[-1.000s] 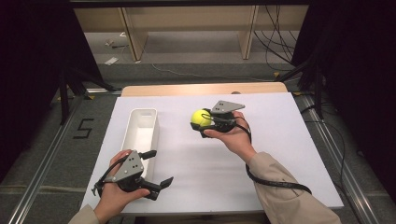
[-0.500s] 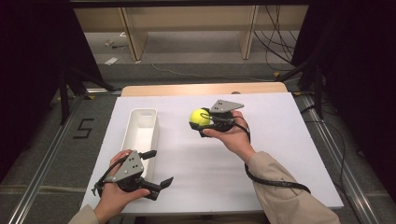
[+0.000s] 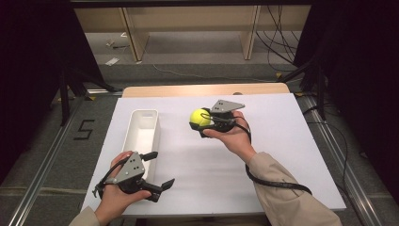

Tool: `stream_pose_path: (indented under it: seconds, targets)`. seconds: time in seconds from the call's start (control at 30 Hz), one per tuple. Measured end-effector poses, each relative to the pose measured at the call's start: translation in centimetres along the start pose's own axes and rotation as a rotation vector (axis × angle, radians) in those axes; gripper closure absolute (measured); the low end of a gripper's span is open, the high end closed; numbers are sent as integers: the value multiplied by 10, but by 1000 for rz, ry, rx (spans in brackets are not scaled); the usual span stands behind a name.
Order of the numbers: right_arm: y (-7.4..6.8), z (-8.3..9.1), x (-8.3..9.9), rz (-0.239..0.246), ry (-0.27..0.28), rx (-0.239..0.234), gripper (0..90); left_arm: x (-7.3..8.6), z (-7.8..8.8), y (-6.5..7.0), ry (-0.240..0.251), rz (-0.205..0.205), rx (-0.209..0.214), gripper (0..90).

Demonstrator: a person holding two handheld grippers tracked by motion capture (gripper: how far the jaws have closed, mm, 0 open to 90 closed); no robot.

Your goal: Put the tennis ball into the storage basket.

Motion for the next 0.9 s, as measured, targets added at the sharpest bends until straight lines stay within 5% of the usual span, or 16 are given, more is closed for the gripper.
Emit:
stream_pose_path:
  seconds: [0.9]
  targets:
    - [-4,-5,-6,5,10,-11,270,0,0,0,0,-1,1,0]
Point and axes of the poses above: each handheld gripper's, and its own axes: z roughly backward along the jaws, x roughly out of its underside, y roughly to its right, the point moved 10 cm from there along -z, roughly forward along the jaws, and after that the axes turned 7 degrees about -x, right-handed, at the moved point
